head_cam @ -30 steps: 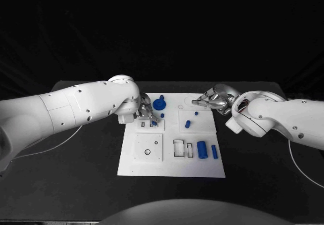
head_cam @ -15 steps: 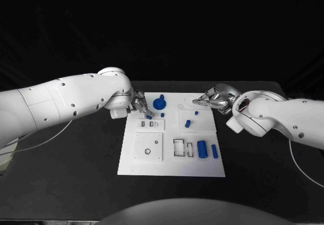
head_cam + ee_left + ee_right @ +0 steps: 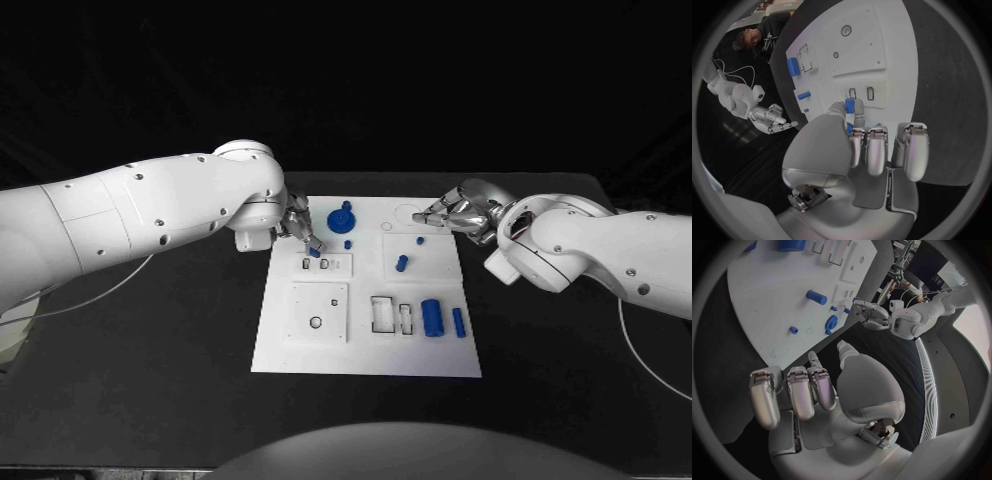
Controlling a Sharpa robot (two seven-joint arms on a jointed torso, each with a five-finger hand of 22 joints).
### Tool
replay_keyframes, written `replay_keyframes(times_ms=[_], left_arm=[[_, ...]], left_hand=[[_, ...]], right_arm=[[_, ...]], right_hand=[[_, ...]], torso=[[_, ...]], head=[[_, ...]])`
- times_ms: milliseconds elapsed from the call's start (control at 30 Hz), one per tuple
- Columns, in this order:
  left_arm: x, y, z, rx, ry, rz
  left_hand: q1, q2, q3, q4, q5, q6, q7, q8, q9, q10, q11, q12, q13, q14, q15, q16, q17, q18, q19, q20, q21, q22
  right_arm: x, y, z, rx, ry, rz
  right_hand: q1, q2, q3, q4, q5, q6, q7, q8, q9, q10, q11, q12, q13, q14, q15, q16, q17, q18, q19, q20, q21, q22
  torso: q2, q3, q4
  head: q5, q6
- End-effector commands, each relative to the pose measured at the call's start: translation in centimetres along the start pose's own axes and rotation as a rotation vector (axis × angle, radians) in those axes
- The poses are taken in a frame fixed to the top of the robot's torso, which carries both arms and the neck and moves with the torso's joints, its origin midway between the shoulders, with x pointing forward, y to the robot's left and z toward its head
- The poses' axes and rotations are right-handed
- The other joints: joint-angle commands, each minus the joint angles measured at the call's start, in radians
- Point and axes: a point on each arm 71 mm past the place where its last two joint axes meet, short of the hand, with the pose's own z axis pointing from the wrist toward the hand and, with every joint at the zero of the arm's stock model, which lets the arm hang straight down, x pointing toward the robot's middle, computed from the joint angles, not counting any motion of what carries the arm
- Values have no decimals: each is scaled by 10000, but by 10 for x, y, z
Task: Assemble the parts on the task board
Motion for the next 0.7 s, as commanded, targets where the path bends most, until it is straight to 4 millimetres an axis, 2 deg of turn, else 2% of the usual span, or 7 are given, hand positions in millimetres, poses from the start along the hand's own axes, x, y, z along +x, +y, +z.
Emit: replay_keyframes(times_ms=[33,700], left_arm=[[1,0,1,-672,201,519],[1,-9,7,-836,293,957]], left_hand=[[68,-27,59,21,8,231,-175,23,80,1040,-84,25,2634,1051,-58,25,2628,-149,1070,-51,24,2628],[224,-22,177,6,-48,289,-181,-52,97,1040,-90,25,2634,1051,-124,25,2628,-149,1070,-12,24,2628]], right_arm=[[1,0,0,-26,20,-106],[3,1,0,-56,62,-107]], right_hand=[[2,97,-44,20,16,62,22,56,17,1049,82,39,2633,1042,78,41,2631,-67,1048,73,45,2628],[2,97,-44,20,16,62,22,56,17,1049,82,39,2633,1042,78,41,2631,-67,1048,73,45,2628]], torso=[[3,1,-2],[8,-3,1]], head=[[7,16],[24,-35]])
